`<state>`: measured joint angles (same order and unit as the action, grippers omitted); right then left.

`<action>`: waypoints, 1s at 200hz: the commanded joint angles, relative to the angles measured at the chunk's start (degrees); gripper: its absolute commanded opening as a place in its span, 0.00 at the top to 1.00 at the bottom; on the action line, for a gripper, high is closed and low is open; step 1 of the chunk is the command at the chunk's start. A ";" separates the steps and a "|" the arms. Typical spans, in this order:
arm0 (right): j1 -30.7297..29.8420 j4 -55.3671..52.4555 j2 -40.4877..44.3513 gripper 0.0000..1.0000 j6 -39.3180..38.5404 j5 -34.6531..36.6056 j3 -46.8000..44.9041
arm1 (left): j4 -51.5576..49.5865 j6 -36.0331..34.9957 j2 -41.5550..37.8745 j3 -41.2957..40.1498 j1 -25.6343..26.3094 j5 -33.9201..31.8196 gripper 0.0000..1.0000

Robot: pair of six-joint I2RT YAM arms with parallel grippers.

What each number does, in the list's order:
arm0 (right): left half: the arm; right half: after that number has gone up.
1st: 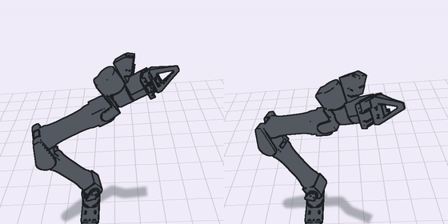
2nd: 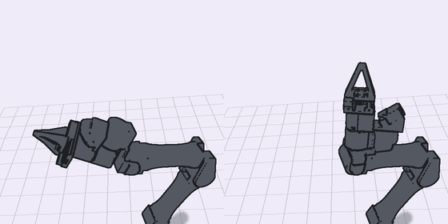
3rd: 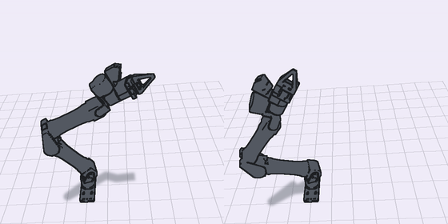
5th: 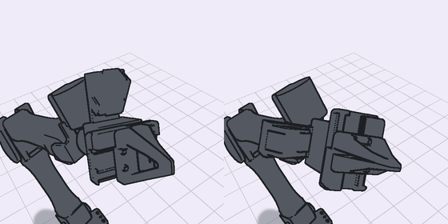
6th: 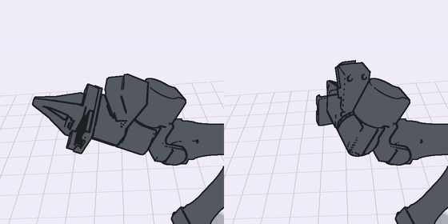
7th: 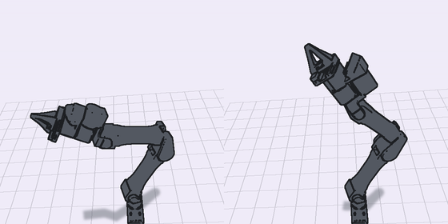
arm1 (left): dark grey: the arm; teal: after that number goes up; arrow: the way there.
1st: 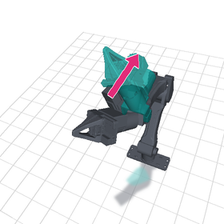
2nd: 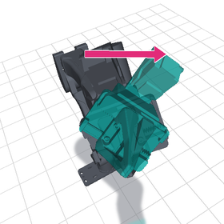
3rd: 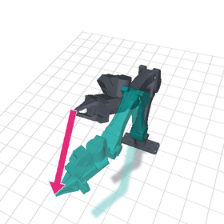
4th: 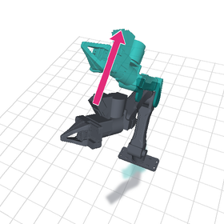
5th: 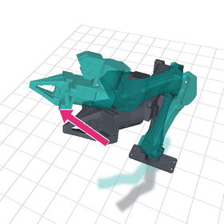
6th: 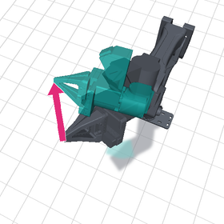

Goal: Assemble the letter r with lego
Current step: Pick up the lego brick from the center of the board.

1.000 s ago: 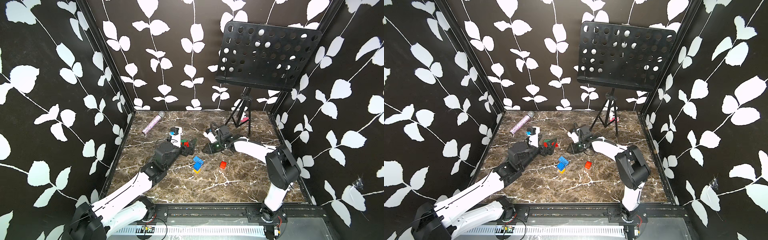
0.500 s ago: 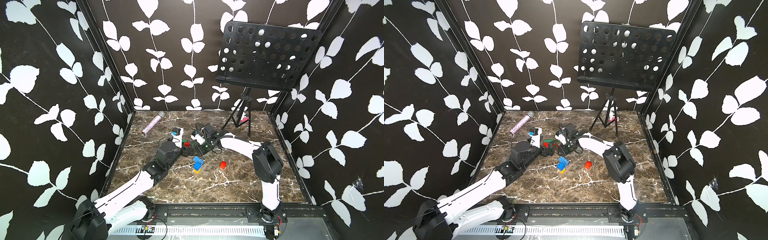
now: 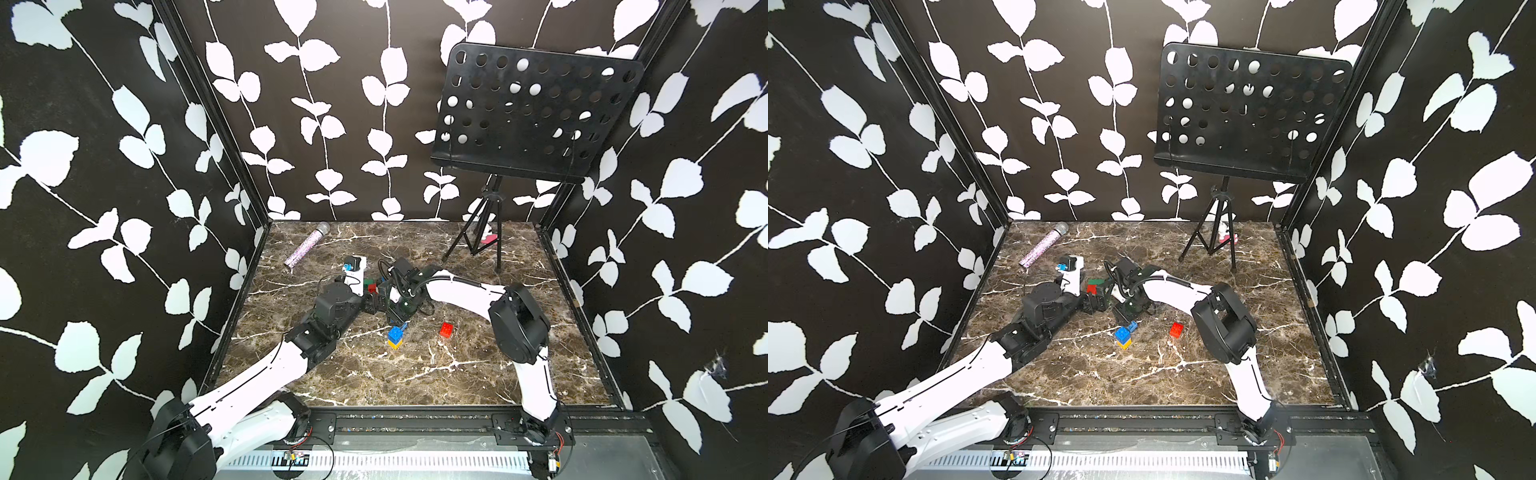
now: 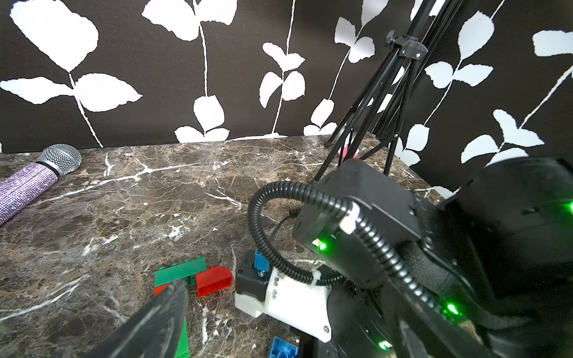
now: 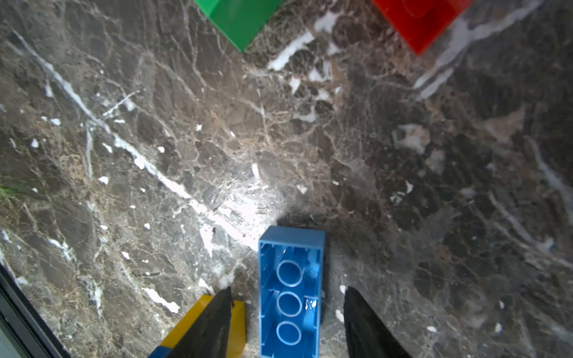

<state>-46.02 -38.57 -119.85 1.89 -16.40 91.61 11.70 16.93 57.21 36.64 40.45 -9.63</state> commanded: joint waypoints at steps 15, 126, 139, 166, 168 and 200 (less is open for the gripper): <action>-1.06 -2.45 -1.67 0.43 -1.66 2.17 2.18 | -1.13 0.13 -1.32 -1.04 0.07 -1.15 0.01; -1.54 1.24 0.07 0.60 0.77 9.29 -0.76 | -0.11 0.24 -3.62 -2.33 0.07 -3.92 0.01; -0.79 2.31 1.36 0.63 1.59 9.08 -1.57 | 0.45 0.57 -5.02 -3.04 0.07 -5.69 0.01; 2.49 5.13 6.03 0.66 4.05 5.77 -4.50 | 2.67 0.93 -8.68 -5.41 0.07 -8.20 0.01; 2.79 5.42 6.52 0.66 4.23 5.53 -4.82 | 3.05 0.87 -8.95 -5.72 0.07 -8.21 0.01; 8.79 10.42 17.09 0.68 7.78 -4.06 -9.74 | 21.77 -1.69 -13.17 -15.22 0.07 -7.20 0.01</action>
<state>-41.52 -33.45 -111.96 6.07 -12.78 84.03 17.58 16.80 46.74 28.21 40.45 -15.92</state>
